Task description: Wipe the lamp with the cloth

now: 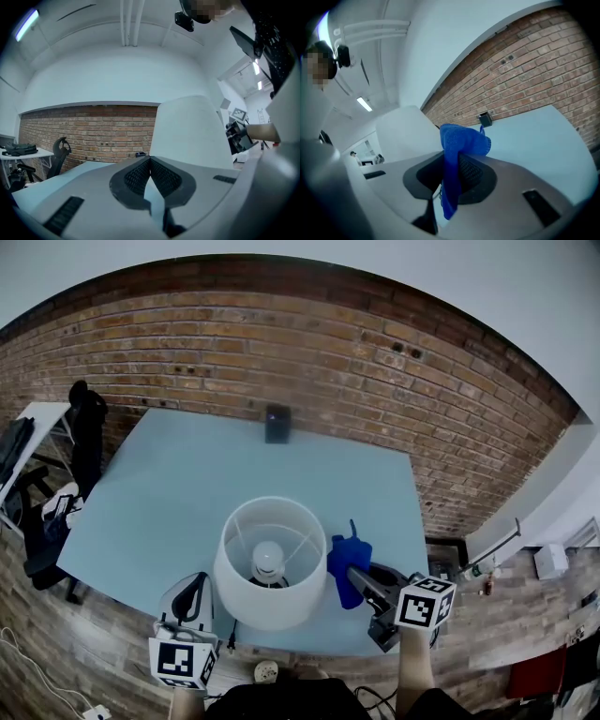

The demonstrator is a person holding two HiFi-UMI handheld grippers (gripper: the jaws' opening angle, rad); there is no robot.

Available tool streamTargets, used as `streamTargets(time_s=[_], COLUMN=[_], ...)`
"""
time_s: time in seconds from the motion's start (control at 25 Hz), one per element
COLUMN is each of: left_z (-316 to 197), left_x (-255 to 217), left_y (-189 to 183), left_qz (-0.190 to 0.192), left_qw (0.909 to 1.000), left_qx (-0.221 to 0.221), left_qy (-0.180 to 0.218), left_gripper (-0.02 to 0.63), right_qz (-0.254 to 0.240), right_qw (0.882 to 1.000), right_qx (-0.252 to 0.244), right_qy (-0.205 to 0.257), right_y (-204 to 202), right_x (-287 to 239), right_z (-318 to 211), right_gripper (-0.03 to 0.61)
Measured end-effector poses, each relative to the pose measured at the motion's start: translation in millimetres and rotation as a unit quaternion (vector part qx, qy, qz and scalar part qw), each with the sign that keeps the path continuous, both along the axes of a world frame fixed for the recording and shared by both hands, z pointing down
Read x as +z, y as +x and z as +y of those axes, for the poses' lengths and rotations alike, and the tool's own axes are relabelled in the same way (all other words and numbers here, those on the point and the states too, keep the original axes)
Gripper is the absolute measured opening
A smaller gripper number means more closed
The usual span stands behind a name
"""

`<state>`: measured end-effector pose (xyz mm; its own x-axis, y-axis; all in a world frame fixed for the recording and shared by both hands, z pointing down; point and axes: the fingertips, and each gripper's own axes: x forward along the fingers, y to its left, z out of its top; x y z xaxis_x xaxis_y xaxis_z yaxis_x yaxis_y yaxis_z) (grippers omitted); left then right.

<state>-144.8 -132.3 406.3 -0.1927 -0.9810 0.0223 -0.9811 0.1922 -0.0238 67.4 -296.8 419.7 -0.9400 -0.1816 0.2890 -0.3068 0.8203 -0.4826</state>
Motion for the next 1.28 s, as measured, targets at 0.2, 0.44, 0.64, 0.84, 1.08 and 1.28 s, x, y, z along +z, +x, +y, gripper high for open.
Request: streamTargets(time_s=[0.2,0.44,0.64,0.84,1.08,1.28], left_z=[-0.2,-0.8,-1.2,-4.5,-5.7,-2.5], left_x=[-7.4,-11.4,-9.9,-11.4,-11.1,-8.0], left_y=[-1.1,-3.5,-4.2,-3.7,-2.2,-5.4], left_qz=[-0.006,-0.011,-0.01,-0.008,-0.006,-0.014], left_qw=[0.9999,0.9999,0.9999,0.9999,0.9999,0.9999], left_qx=[0.001,0.003,0.004,0.007,0.009,0.007], left_qy=[0.011,0.012,0.013,0.013,0.01,0.006], left_gripper=[0.009,0.009,0.009,0.009,0.009,0.009], right_qz=[-0.145,-0.298,-0.232,-0.194,-0.126,-0.099], right_qw=[0.983,0.891,0.914,0.936,0.949,0.949], right_qx=[-0.095,-0.293,-0.289,-0.238,-0.215,-0.207], right_qy=[-0.065,-0.177,-0.166,-0.171,-0.192,-0.214], right_y=[-14.1,-25.4,-53.9,-73.3,-84.2,-85.4], right_x=[-93.6,-189.6,-160.1,-119.4,-58.3,-19.9], right_z=[-18.1,4.8,2.5,-14.3,-32.8,-43.2], right_gripper=[0.063,0.063,0.063,0.063,0.063,0.063])
